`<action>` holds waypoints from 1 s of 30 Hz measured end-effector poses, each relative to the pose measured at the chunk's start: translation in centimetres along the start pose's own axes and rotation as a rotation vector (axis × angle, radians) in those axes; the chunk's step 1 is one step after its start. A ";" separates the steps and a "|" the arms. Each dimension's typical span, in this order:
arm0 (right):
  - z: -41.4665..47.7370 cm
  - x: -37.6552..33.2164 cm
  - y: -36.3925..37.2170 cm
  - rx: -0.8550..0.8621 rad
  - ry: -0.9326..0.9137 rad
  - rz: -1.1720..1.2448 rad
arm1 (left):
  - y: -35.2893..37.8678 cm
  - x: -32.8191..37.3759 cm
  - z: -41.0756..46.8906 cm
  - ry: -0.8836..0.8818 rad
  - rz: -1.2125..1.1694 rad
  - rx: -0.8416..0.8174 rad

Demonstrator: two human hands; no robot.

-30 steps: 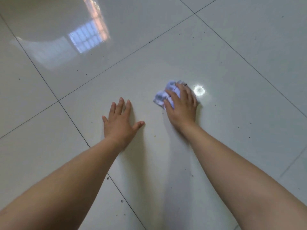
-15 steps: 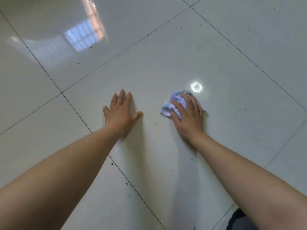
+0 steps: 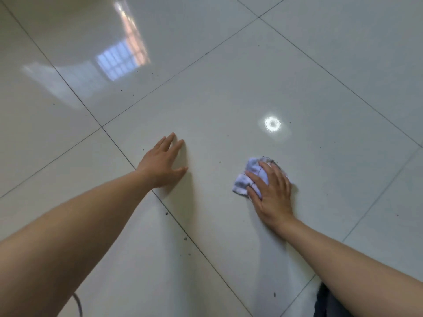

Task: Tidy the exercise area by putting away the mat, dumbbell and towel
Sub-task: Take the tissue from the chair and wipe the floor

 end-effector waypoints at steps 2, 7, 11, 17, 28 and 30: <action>0.8 -2.5 1.3 -0.041 -0.080 0.010 | 0.3 -0.6 -1.3 0.012 0.009 0.009; 1.7 -8.8 4.7 -0.140 -0.407 0.052 | 0.7 -3.8 -4.9 -0.082 0.028 0.031; 4.2 -9.4 5.7 -0.157 -0.710 0.096 | 0.9 -7.0 -8.0 -0.225 0.006 0.040; 8.0 -14.4 7.9 -0.050 -0.139 0.041 | 2.1 -8.6 -11.0 -0.365 -0.046 0.096; 4.8 -15.8 8.2 -0.136 -0.681 0.073 | 1.6 -10.7 -12.4 -0.398 -0.024 0.076; 5.7 -13.7 8.0 -0.108 -0.754 0.049 | 1.5 -10.9 -12.5 -0.377 -0.007 0.075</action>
Point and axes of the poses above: each hand's wrist, its own z-axis towards the middle knuckle, its own y-axis out of the palm, x = y × z, the point moved 1 cm from there along z, towards the middle knuckle, and after that the axes turned 11 degrees about x, right-handed, at the moved point
